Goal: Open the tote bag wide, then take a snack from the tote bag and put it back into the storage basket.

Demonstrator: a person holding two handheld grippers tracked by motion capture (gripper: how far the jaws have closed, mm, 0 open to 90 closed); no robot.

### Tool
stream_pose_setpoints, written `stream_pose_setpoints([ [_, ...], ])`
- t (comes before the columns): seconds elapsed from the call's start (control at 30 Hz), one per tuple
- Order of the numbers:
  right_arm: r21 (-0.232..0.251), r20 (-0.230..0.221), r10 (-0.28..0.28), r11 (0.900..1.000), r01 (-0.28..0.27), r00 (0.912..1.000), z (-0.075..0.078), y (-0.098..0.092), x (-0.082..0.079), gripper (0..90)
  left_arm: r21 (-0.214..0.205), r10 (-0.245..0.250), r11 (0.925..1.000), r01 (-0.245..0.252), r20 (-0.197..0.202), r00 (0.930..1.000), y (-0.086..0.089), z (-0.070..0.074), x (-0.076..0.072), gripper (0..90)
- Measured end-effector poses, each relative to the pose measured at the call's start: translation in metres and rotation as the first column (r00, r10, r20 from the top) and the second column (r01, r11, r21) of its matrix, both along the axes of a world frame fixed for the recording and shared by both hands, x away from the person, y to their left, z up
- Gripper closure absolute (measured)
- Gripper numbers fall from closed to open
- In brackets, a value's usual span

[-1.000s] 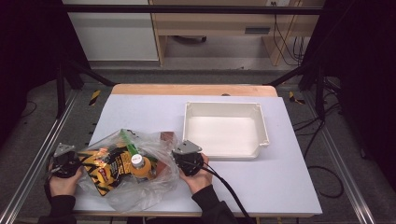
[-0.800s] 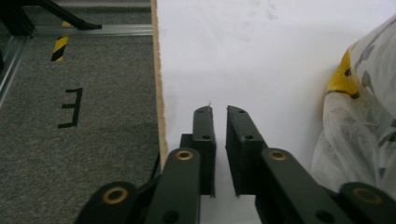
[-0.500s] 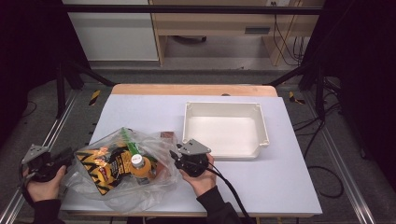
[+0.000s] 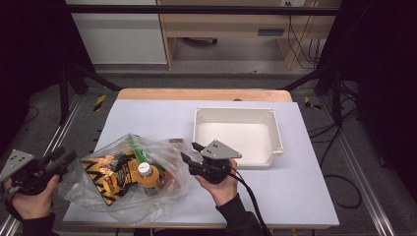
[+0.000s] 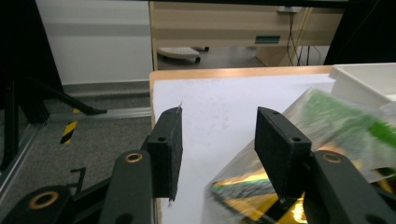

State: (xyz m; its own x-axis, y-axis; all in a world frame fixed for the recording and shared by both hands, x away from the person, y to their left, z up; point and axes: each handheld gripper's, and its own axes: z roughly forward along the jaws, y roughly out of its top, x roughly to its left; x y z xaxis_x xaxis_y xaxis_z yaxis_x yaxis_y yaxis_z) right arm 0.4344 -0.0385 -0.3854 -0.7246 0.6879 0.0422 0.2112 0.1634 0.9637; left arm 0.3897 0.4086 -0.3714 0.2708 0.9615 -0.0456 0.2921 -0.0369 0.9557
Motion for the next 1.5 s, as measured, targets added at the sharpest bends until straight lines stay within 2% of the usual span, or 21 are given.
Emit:
stream_pose_setpoints([
  [0.07, 0.003, 0.000, 0.006, 1.0000, -0.006, 1.0000, 0.002, 0.000, -0.001, 51.1, 0.004, -0.009, 1.0000, 0.009, 0.004, 0.9999, -0.004, 0.002, -0.001, 50.0],
  [0.23, 0.016, 0.012, 0.046, 0.9988, -0.046, 0.9989, 0.012, 0.003, -0.010, 48.8, 0.026, -0.050, 0.9985, 0.049, 0.014, 0.9987, -0.025, 0.009, -0.005, 45.1],
  [0.47, 0.026, -0.002, 0.107, 0.9939, -0.107, 0.9942, 0.013, 0.010, -0.020, 42.6, 0.032, -0.075, 0.9967, 0.075, 0.021, 0.9969, -0.043, 0.011, -0.006, 39.1],
  [0.6, 0.026, -0.017, 0.138, 0.9902, -0.138, 0.9903, 0.011, 0.018, -0.024, 39.4, 0.030, -0.079, 0.9965, 0.078, 0.021, 0.9967, -0.046, 0.011, -0.007, 36.0],
  [0.77, 0.013, -0.033, 0.168, 0.9857, -0.168, 0.9852, 0.006, 0.030, -0.026, 35.9, 0.049, -0.082, 0.9955, 0.081, 0.013, 0.9966, -0.053, 0.009, -0.005, 33.3],
  [1.0, 0.009, -0.040, 0.179, 0.9838, -0.179, 0.9830, -0.003, 0.046, -0.029, 27.8, 0.063, -0.080, 0.9948, 0.080, 0.004, 0.9968, -0.058, 0.007, -0.003, 28.7],
  [1.3, 0.013, -0.058, 0.207, 0.9784, -0.206, 0.9767, -0.014, 0.066, -0.035, 24.8, 0.067, -0.075, 0.9949, 0.075, 0.002, 0.9972, -0.061, 0.006, -0.003, 26.2],
  [1.5, -0.005, -0.075, 0.216, 0.9762, -0.217, 0.9735, -0.023, 0.077, -0.035, 24.5, 0.063, -0.073, 0.9954, 0.072, 0.006, 0.9973, -0.059, 0.005, -0.002, 25.2],
])
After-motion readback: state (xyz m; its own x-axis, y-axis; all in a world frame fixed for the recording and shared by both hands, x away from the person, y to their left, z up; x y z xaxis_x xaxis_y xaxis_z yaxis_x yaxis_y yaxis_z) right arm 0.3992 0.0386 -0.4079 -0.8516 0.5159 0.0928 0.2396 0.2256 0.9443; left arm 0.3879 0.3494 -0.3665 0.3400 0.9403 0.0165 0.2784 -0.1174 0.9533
